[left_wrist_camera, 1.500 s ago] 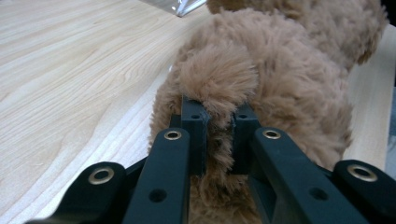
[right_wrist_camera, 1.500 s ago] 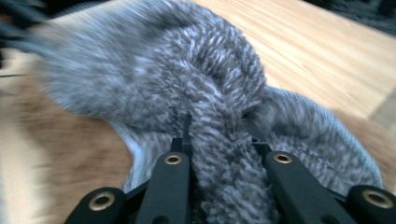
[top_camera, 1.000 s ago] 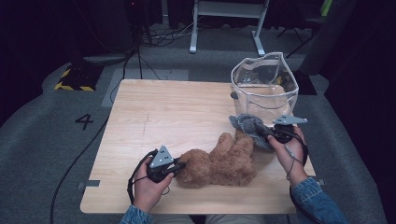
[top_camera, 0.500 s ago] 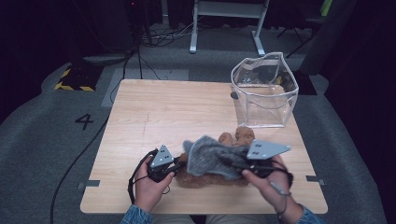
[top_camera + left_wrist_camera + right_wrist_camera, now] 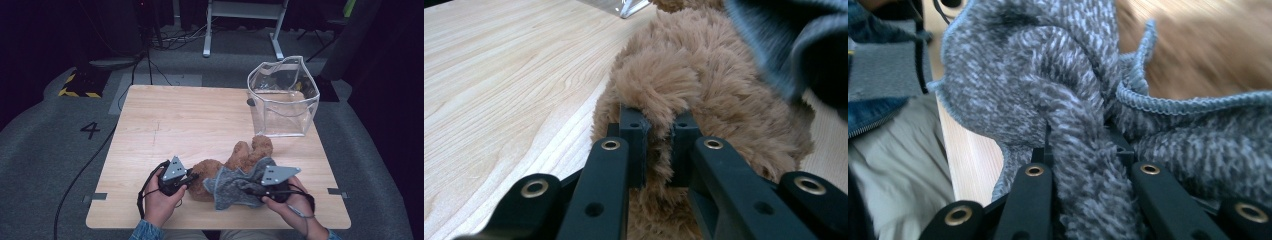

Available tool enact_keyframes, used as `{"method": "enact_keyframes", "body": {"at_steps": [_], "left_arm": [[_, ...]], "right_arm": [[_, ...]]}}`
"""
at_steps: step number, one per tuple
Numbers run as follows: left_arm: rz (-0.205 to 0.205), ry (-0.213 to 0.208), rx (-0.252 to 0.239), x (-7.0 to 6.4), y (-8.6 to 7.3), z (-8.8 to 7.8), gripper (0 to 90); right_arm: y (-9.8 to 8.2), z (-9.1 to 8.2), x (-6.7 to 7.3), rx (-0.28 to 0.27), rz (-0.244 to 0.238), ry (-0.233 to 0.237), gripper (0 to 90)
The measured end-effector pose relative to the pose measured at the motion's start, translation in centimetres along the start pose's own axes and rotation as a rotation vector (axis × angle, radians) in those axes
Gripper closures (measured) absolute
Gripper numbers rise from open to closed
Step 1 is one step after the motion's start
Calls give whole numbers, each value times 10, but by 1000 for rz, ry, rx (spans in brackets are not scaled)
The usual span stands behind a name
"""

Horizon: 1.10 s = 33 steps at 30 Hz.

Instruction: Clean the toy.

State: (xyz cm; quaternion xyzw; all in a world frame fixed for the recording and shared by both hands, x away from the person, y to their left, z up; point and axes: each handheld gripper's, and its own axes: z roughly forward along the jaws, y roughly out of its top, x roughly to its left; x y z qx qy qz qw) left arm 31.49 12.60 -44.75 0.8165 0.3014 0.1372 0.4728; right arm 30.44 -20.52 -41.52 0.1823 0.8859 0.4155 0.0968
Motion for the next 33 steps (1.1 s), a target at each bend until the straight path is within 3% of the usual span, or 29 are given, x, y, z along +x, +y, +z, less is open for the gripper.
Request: {"method": "enact_keyframes", "body": {"at_steps": [3, 7, 8, 10, 14, 16, 18, 20, 23, 25, 27, 32, 33], "left_arm": [[0, -4, -2, -1, 1, 1, 816], [-4, -1, -6, -1, 2, 4, 816], [-4, 3, -1, 1, 2, 4, 815], [-10, 9, -4, 3, 1, 4, 814], [-24, 3, -16, 4, 0, 3, 808], [-26, 8, -16, 4, 1, 3, 807], [-29, 9, -19, 4, 1, 3, 804], [-29, 10, -21, 4, 0, 2, 799], [-32, 12, -26, 3, 0, 1, 798], [-34, 13, -27, 3, 0, 1, 798], [-31, 15, -28, 3, -1, 1, 800], [-34, 18, -28, 1, 0, -1, 800], [-32, 16, -27, 1, 1, -1, 800]], "right_arm": [[-19, -19, -8, 4, 43, -43, 790], [-47, -38, -30, 22, 116, -115, 790], [-54, -43, -37, 33, 134, -141, 789], [-70, -54, -53, 84, 163, -248, 789], [-98, -72, -81, 93, 272, -351, 781], [-108, -78, -93, 91, 300, -397, 766], [-115, -78, -102, 93, 340, -426, 684], [-118, -75, -105, 103, 352, -460, 495], [-111, -75, -96, 30, 318, -506, 318], [-102, -77, -84, -12, 297, -480, 292], [-94, -74, -74, -19, 269, -446, 293], [-76, -38, -48, -25, 148, -209, 293], [-74, -33, -46, -30, 135, -183, 277]]}}
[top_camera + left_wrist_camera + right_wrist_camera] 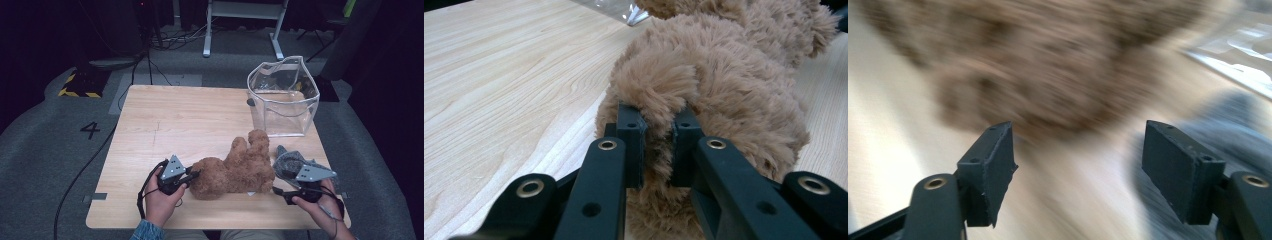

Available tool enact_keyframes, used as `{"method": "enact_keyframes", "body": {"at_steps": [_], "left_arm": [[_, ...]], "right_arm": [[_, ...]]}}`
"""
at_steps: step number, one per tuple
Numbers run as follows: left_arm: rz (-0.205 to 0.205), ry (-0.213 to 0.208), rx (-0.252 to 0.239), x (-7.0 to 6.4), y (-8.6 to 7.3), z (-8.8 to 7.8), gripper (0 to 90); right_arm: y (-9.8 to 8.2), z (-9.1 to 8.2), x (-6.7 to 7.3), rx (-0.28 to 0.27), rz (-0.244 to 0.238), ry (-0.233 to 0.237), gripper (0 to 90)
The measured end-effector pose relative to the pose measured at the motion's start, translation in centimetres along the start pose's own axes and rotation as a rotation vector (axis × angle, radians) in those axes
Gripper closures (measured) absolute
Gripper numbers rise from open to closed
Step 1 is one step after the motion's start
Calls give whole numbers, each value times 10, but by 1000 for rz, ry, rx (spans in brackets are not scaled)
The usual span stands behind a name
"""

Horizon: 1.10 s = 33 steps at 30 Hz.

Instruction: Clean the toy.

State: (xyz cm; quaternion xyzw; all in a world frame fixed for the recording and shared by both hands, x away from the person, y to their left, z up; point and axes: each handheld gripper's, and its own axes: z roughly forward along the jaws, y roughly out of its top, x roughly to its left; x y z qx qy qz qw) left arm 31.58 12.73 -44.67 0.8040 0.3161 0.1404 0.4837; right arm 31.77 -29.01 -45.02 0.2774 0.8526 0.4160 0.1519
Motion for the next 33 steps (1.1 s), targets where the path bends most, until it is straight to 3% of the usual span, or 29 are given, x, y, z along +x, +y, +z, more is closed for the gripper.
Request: {"method": "enact_keyframes", "body": {"at_steps": [2, 4, 7, 10, 11, 12, 14, 17, 20, 22, 24, 26, 27, 28, 29, 33], "left_arm": [[-4, 2, 4, 0, 1, 0, 802], [-1, 18, 7, 1, 2, 0, 802], [-18, 26, -9, 3, 1, -3, 752], [-6, 95, -35, 2, 0, -11, 494], [-18, 105, -40, 0, -1, -16, 399], [-15, 105, -39, -2, -2, -23, 367], [0, 109, -23, -6, -4, -33, 338], [19, 67, 21, -14, -7, -41, 330], [25, -3, 103, -25, -20, -33, 313], [64, 1, 143, -30, -27, -21, 302], [66, 11, 147, -33, -29, -12, 302], [61, 6, 113, -35, -28, -5, 309], [63, 17, 122, -35, -26, -3, 316], [91, 52, 132, -36, -25, 1, 340], [116, 71, 142, -35, -23, 1, 460], [106, 59, 153, -34, -17, -2, 790]], "right_arm": [[6, 12, 9, -23, -27, 67, 269], [12, 20, 16, -11, -69, 81, 250], [18, 22, 16, 1, -132, 34, 505], [20, 21, 11, 8, -112, 34, 659], [20, 21, 10, 13, -106, 36, 706], [19, 20, 9, 14, -97, 37, 733], [19, 17, 8, 8, -66, 40, 785], [20, 15, 7, -8, -15, 40, 809], [22, 12, 8, -22, 17, 40, 812], [22, 12, 7, -28, 23, 40, 812], [22, 12, 7, -38, 30, 39, 811], [23, 12, 8, -43, 31, 44, 810], [23, 12, 10, -45, 29, 49, 808], [23, 13, 10, -45, 20, 57, 808], [23, 13, 10, -49, 10, 63, 807], [25, 10, 12, -52, 15, 84, 809]]}}
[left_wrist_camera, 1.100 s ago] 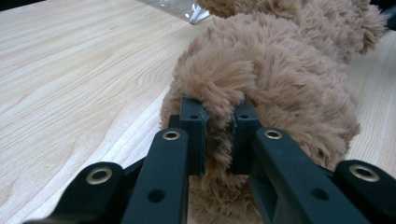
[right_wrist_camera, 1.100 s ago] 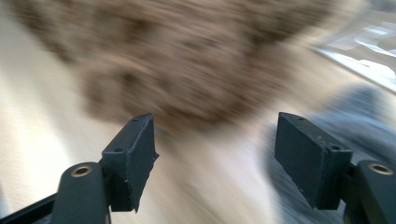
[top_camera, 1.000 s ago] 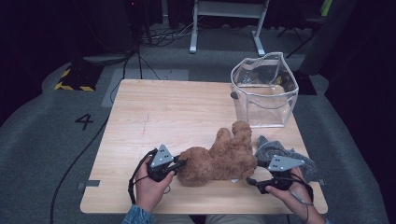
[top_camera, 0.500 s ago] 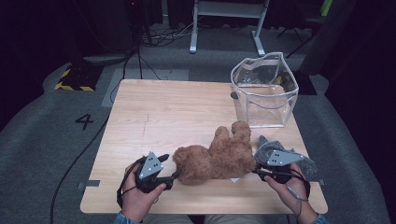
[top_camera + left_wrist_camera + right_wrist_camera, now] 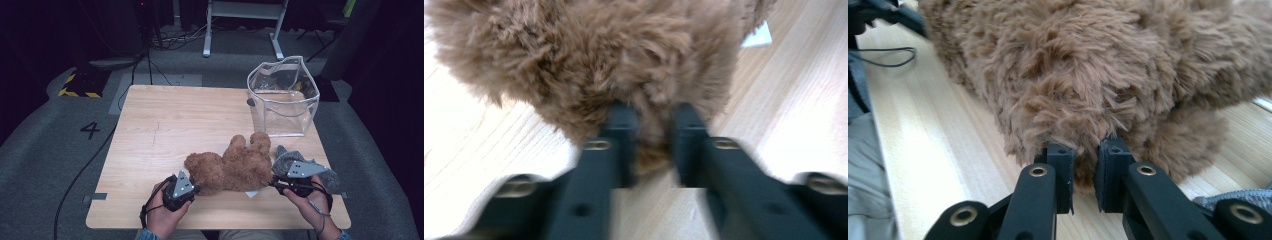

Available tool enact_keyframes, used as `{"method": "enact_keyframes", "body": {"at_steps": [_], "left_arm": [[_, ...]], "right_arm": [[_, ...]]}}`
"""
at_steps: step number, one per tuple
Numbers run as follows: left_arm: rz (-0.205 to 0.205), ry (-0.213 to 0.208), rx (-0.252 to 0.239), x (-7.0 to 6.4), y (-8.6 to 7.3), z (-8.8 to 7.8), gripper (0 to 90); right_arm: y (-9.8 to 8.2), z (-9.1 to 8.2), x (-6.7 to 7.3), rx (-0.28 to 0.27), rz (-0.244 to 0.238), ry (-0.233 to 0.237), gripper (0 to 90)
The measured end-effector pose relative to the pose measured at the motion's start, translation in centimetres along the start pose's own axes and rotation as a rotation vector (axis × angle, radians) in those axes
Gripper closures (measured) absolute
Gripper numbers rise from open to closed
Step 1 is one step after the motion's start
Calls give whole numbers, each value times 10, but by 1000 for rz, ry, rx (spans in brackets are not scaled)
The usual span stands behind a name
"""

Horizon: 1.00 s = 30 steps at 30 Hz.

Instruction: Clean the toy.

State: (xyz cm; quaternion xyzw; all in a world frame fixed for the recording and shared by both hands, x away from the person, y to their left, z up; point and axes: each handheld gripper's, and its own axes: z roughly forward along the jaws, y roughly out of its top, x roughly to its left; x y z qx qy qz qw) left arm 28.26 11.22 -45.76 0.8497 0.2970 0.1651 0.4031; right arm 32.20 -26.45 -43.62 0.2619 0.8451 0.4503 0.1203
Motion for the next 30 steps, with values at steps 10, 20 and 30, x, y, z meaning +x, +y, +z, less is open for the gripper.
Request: {"method": "enact_keyframes", "body": {"at_steps": [10, 20, 30], "left_arm": [[-19, -213, -11, -10, 22, -52, 841], [-117, -187, 68, 5, 17, -39, 817], [-199, -11, -130, 31, 5, -24, 502]], "right_arm": [[26, -46, 27, 17, 68, 44, 796], [30, -39, 21, 48, 180, 113, 706], [30, -3, -8, -89, 156, -33, 551]]}}
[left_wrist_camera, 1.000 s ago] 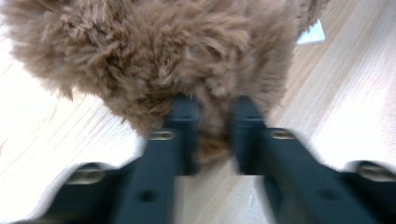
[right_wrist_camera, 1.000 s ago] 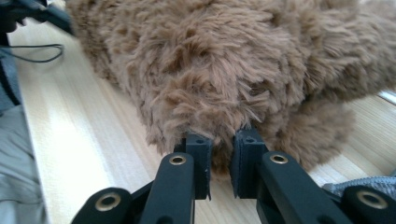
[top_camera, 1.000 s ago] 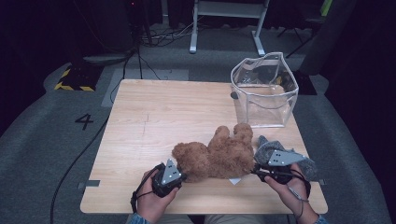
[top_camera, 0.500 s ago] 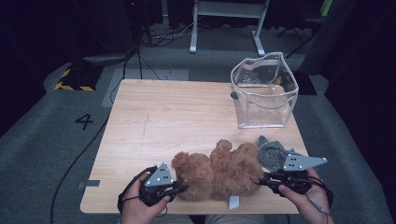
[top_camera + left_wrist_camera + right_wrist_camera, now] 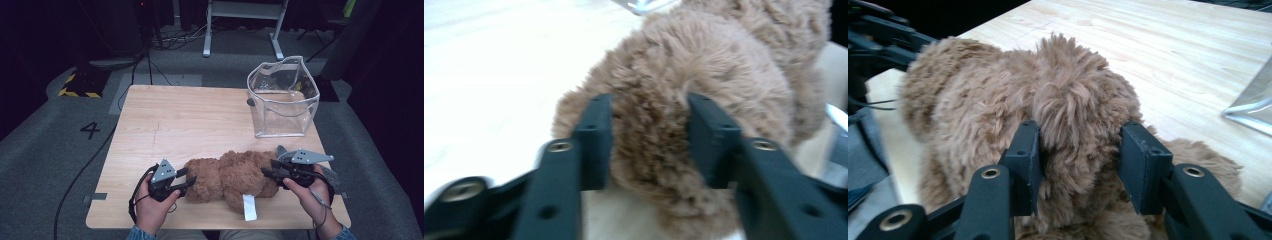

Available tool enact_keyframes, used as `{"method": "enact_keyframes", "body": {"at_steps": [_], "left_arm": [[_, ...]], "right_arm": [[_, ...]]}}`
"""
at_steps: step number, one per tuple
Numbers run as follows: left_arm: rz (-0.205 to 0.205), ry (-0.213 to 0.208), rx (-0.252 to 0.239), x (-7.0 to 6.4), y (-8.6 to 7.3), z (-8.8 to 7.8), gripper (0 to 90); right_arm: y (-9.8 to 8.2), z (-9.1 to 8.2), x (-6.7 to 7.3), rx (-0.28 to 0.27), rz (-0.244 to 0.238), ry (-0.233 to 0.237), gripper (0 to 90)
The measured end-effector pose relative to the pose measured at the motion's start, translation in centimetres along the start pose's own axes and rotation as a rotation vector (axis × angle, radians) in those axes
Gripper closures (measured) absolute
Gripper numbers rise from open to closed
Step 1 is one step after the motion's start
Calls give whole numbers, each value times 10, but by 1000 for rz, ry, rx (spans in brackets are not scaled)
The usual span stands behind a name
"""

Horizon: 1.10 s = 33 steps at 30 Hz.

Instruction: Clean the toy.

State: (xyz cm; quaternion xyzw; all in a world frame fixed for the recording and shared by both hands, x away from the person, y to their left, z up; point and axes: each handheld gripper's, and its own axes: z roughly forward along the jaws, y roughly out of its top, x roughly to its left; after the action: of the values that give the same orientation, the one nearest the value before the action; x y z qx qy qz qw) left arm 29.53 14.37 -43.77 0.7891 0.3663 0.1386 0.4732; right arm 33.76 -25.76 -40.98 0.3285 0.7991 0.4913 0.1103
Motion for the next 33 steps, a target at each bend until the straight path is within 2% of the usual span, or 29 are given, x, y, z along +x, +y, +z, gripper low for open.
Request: {"method": "enact_keyframes", "body": {"at_steps": [1, 5, 8, 9, 11, 12, 14, 16, 17, 18, 20, 23, 25, 26, 28, 29, 31, 33], "left_arm": [[6, 8, -4, -1, 0, -1, 469], [26, -29, -20, -7, 2, -4, 404], [55, -60, 22, -11, 1, 7, 376], [48, -83, 25, -10, 0, 11, 379], [24, -113, 25, -9, -1, 13, 425], [27, -107, 27, -8, -1, 13, 437], [33, -96, 29, -7, -1, 13, 488], [34, -88, 33, -6, -3, 13, 523], [38, -85, 34, -7, -3, 15, 545], [38, -87, 38, -7, -4, 16, 562], [37, -82, 44, -8, -4, 16, 577], [32, -88, 39, -6, -5, 17, 593], [26, -89, 39, -6, -6, 17, 602], [26, -84, 37, -5, -7, 17, 604], [23, -89, 34, -4, -8, 17, 607], [20, -90, 34, -4, -8, 17, 609], [16, -95, 33, -3, -8, 18, 612], [17, -95, 34, -4, -8, 18, 613]], "right_arm": [[0, 2, -1, 1, 0, -8, 548], [2, 9, -5, -8, -14, -45, 511], [3, 8, -6, -5, -24, -46, 447], [3, 6, -6, -9, -33, -43, 418], [5, -4, -8, -23, -33, -39, 384], [6, -13, -12, -32, -32, -49, 379], [4, -28, -22, -13, -15, -85, 341], [-2, -41, -39, 54, 24, -143, 308], [-8, -46, -49, 124, 36, -194, 287], [-16, -49, -58, 197, 34, -245, 280], [-29, -47, -68, 293, 24, -295, 258], [-51, -39, -82, 361, 54, -340, 242], [-61, -34, -89, 396, 52, -388, 242], [-67, -30, -94, 424, 54, -413, 262], [-76, -26, -98, 460, 66, -395, 415], [-77, -27, -99, 441, 101, -370, 485], [-75, -30, -98, 448, 94, -329, 723], [-72, -32, -95, 429, 77, -308, 770]]}}
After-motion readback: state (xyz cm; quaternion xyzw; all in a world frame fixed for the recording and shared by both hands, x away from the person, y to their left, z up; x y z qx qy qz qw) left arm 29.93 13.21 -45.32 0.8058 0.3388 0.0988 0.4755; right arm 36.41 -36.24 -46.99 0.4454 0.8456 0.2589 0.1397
